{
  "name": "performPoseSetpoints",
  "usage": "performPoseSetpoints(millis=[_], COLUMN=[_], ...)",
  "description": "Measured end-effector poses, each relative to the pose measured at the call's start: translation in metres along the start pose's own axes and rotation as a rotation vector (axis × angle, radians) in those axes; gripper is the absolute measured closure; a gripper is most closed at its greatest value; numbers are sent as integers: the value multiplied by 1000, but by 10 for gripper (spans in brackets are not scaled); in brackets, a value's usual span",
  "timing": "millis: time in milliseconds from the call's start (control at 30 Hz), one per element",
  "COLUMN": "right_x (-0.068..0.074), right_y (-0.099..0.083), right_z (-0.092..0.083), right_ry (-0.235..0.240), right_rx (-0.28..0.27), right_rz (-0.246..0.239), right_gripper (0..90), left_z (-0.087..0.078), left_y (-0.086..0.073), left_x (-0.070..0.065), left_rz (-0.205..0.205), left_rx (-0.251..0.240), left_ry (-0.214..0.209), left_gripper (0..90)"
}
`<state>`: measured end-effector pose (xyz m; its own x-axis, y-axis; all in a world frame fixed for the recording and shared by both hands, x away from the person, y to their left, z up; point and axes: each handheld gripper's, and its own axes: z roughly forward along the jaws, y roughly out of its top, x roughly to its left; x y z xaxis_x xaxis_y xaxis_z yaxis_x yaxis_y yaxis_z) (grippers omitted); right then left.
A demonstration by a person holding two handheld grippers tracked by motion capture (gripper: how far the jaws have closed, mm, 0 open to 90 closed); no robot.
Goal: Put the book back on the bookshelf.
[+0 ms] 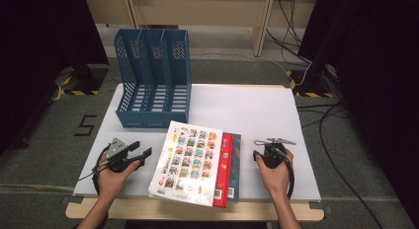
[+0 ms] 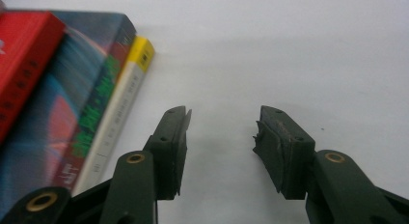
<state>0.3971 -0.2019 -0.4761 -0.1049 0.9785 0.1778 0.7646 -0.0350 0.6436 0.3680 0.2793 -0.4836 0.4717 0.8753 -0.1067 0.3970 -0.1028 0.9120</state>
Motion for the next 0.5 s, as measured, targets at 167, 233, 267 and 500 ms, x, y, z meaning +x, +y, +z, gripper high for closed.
performPoseSetpoints(millis=[167,233,267,500], right_x=[10,20,26,68], right_y=[21,33,39,73], right_z=[-8,-11,-12,-9], right_ry=[70,98,109,221], right_rx=[4,2,-4,18], right_rz=[14,4,-14,-64], right_gripper=[540,531,526,516], left_z=[-5,-5,-3,6], left_y=[19,25,26,33], left_x=[-15,-21,-23,-41], left_rz=[61,18,27,55], left_rx=[-35,-39,-36,25], left_ry=[-22,-69,-74,-133], left_gripper=[404,408,409,427])
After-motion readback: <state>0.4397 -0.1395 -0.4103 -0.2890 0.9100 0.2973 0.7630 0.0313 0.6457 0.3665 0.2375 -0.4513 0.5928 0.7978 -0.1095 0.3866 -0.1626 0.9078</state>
